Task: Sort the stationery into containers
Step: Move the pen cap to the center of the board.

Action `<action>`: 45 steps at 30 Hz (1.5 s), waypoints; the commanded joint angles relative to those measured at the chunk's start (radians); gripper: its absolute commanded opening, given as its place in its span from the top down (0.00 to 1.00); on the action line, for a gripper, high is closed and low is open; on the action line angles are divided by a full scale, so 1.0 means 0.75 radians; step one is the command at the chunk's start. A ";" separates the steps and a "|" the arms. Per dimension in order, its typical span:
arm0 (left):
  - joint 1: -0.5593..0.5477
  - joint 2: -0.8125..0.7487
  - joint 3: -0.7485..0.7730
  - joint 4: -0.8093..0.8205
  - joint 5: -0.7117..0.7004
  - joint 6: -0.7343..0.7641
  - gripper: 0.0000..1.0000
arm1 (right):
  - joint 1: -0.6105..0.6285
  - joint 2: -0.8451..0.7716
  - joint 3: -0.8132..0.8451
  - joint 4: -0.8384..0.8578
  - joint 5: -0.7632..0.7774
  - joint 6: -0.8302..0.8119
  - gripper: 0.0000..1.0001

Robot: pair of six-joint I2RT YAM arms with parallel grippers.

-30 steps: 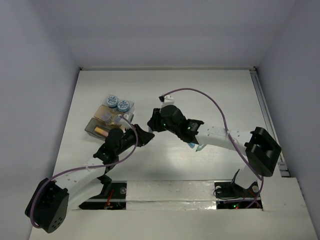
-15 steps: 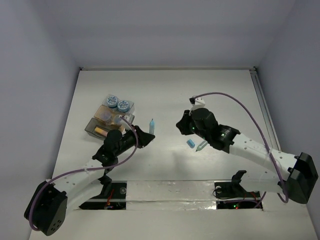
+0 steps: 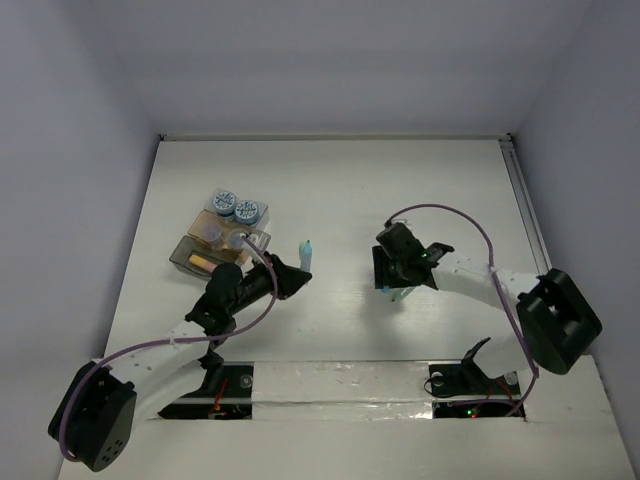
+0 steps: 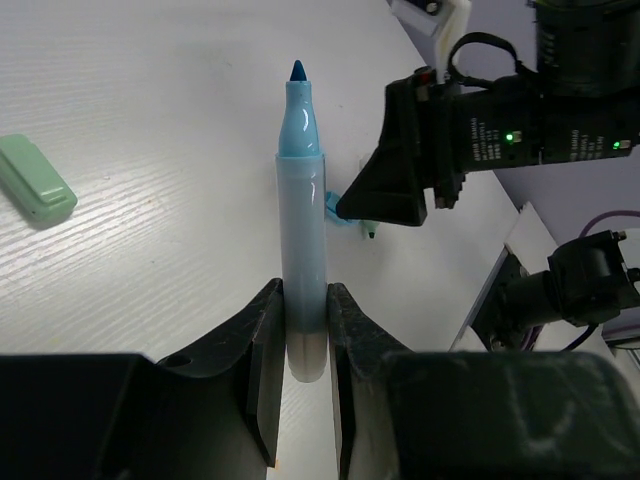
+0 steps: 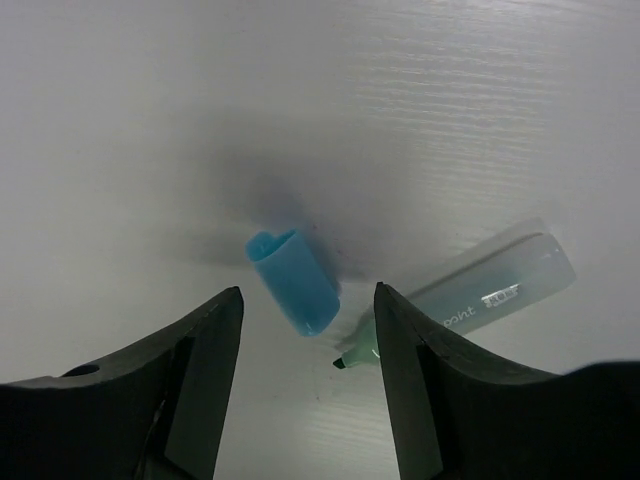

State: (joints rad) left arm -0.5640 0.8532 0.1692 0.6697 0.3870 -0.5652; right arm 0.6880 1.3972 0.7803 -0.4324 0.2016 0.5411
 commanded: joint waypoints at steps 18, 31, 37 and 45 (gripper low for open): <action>-0.009 -0.070 -0.019 0.075 0.018 0.042 1.00 | 0.032 0.497 0.489 0.204 -0.304 -0.339 0.90; -0.009 -0.086 -0.015 0.048 -0.037 0.056 1.00 | 0.066 0.551 0.496 0.077 -0.193 -0.427 0.51; -0.009 -0.090 -0.017 0.038 -0.052 0.058 1.00 | 0.097 0.375 0.465 0.075 -0.203 -0.386 0.29; -0.009 -0.133 -0.015 -0.017 -0.091 0.079 1.00 | 0.230 0.283 0.340 0.280 -0.393 -0.174 0.30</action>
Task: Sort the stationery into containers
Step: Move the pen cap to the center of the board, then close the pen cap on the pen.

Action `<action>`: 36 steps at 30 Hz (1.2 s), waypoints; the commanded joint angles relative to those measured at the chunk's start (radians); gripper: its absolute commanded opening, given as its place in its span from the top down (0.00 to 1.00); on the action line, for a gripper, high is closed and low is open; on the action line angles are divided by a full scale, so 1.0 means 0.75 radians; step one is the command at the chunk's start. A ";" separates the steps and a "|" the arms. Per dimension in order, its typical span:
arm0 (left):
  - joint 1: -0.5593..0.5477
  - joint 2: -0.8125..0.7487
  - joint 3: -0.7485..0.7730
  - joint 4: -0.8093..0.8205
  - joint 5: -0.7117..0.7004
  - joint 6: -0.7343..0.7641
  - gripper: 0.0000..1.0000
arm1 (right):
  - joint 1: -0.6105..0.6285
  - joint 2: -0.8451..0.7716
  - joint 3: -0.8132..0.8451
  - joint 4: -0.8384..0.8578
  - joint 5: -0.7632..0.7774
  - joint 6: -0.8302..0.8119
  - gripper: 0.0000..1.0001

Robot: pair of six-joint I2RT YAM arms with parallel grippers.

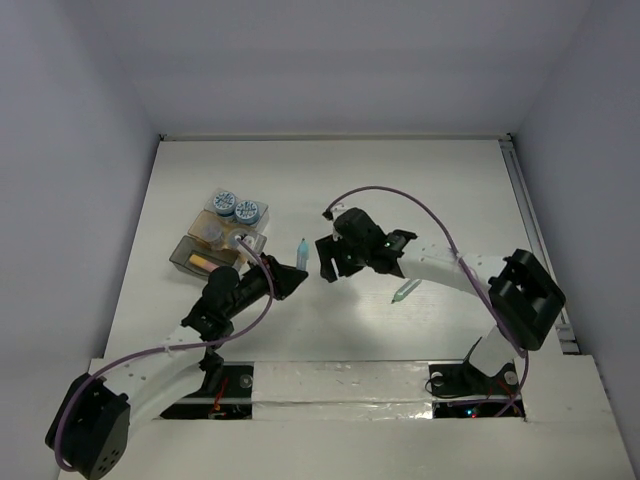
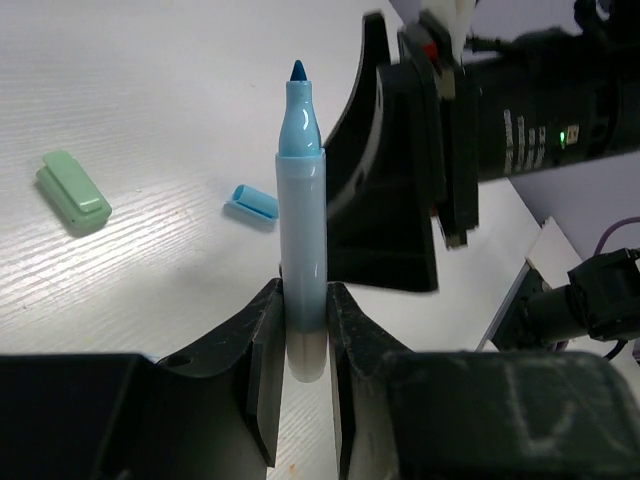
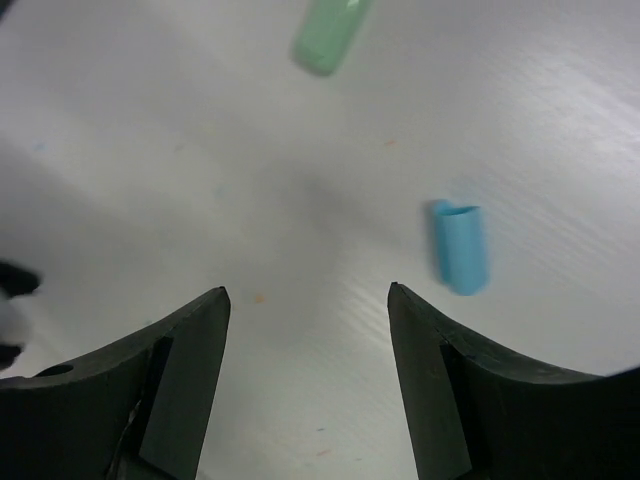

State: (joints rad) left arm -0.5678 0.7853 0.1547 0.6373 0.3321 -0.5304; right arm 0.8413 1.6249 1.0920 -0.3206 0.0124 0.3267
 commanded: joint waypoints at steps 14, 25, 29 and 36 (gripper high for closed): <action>-0.004 -0.076 -0.002 0.020 -0.021 0.026 1.00 | -0.003 0.163 -0.137 0.215 0.071 0.260 0.21; -0.004 -0.065 0.000 0.028 -0.017 0.028 1.00 | -0.085 0.212 -0.118 0.180 0.178 0.266 0.16; -0.004 -0.053 0.000 0.032 -0.019 0.028 1.00 | -0.097 0.243 -0.096 0.194 0.182 0.260 0.15; -0.004 -0.051 0.000 0.034 -0.017 0.028 1.00 | -0.124 0.296 -0.035 0.184 0.223 0.256 0.21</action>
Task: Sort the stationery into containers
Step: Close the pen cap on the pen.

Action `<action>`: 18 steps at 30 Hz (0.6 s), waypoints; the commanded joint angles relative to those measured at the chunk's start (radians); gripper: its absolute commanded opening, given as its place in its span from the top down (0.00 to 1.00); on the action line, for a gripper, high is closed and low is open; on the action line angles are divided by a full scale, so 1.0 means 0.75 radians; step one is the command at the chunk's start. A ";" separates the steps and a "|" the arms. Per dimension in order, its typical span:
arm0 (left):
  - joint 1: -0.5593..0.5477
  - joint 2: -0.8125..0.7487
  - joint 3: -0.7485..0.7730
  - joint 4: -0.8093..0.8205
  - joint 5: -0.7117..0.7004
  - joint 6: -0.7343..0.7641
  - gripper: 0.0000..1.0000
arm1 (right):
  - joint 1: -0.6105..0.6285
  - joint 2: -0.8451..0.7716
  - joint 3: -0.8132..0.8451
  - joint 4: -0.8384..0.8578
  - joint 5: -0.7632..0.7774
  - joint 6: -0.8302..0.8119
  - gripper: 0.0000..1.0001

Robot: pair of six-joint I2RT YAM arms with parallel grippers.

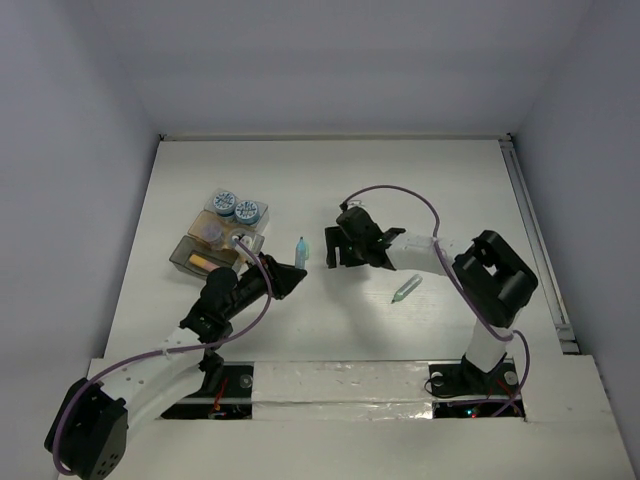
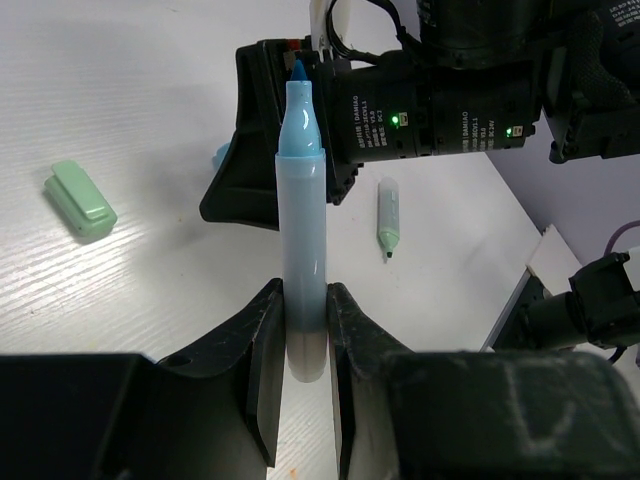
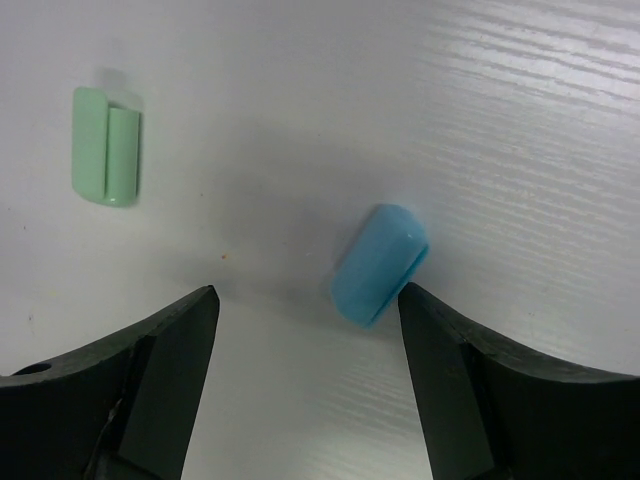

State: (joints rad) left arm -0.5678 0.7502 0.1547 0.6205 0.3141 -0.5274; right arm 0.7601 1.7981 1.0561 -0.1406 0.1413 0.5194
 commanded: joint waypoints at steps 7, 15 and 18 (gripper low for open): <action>-0.004 -0.002 -0.002 0.056 0.009 0.024 1.00 | -0.056 0.100 0.036 -0.056 0.049 -0.001 0.28; -0.004 0.000 -0.002 0.058 0.005 0.022 1.00 | -0.081 0.116 0.048 -0.050 0.035 0.009 0.41; -0.004 0.012 -0.002 0.062 0.002 0.022 1.00 | -0.081 0.106 0.044 -0.050 0.034 0.015 0.53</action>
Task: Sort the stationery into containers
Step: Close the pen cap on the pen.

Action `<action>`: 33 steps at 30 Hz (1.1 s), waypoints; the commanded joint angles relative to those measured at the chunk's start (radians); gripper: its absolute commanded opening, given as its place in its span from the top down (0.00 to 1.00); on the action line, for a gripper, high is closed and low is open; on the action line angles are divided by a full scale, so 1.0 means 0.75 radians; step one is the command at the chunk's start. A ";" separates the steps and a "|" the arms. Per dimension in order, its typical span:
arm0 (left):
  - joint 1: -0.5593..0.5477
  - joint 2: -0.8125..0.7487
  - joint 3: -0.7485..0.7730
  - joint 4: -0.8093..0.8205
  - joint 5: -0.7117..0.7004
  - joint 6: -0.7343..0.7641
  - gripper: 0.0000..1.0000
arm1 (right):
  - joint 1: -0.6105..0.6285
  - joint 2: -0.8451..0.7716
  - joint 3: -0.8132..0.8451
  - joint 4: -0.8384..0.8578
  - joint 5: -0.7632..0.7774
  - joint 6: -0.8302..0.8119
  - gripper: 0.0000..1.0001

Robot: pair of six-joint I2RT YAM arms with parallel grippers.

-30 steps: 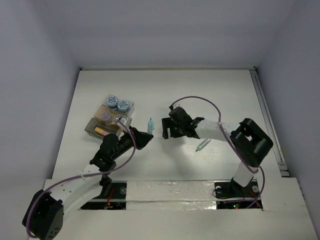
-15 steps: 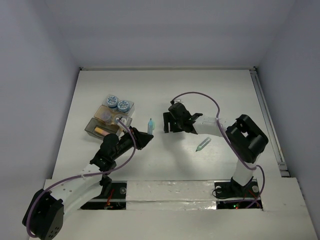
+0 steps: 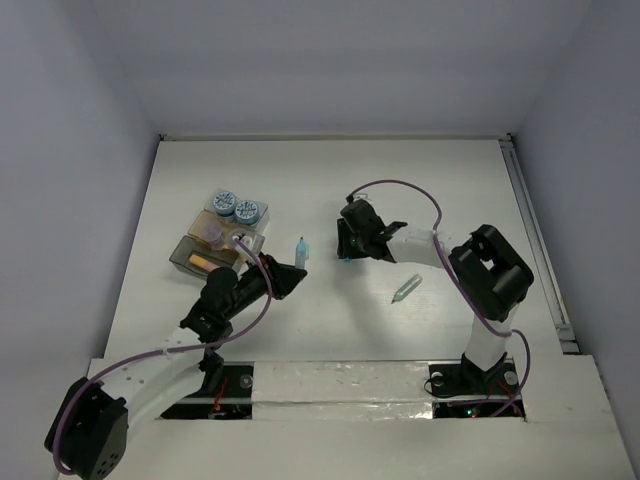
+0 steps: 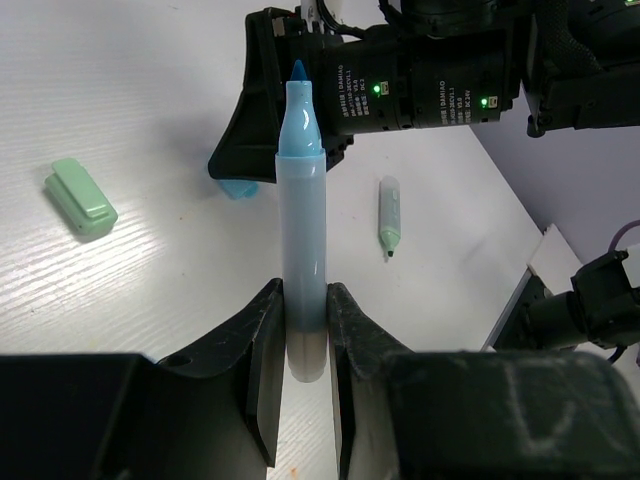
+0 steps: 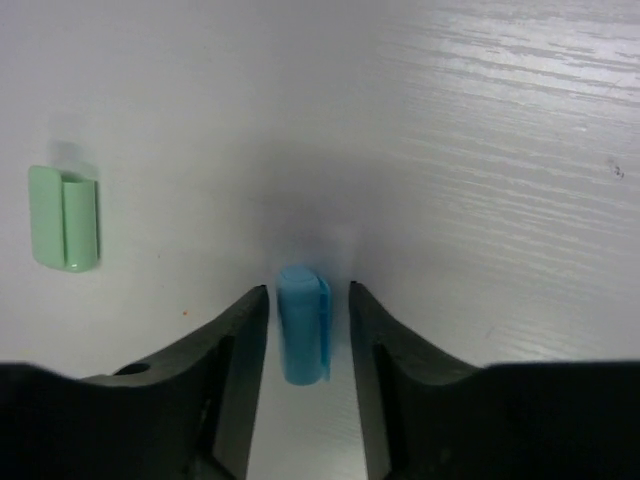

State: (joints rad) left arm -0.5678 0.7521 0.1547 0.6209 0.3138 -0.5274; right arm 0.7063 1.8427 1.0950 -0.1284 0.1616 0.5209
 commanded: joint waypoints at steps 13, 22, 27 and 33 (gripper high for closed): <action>-0.016 0.210 -0.047 0.356 0.150 -0.152 1.00 | -0.021 -0.156 -0.104 0.273 -0.009 0.111 0.95; -0.016 0.423 -0.024 0.939 0.340 -0.556 1.00 | -0.021 -0.601 -0.355 0.837 -0.131 0.344 0.99; -0.016 0.619 -0.012 1.368 0.408 -0.806 1.00 | -0.021 -0.722 -0.476 1.034 -0.181 0.414 1.00; -0.016 0.719 0.002 1.592 0.418 -0.937 1.00 | -0.021 -0.741 -0.480 1.102 -0.295 0.424 1.00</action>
State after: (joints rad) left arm -0.5751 1.2919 0.1207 1.2457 0.5919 -1.1496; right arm 0.6945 1.2938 0.7357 0.5804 0.0063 0.8162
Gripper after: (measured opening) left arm 0.159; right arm 0.280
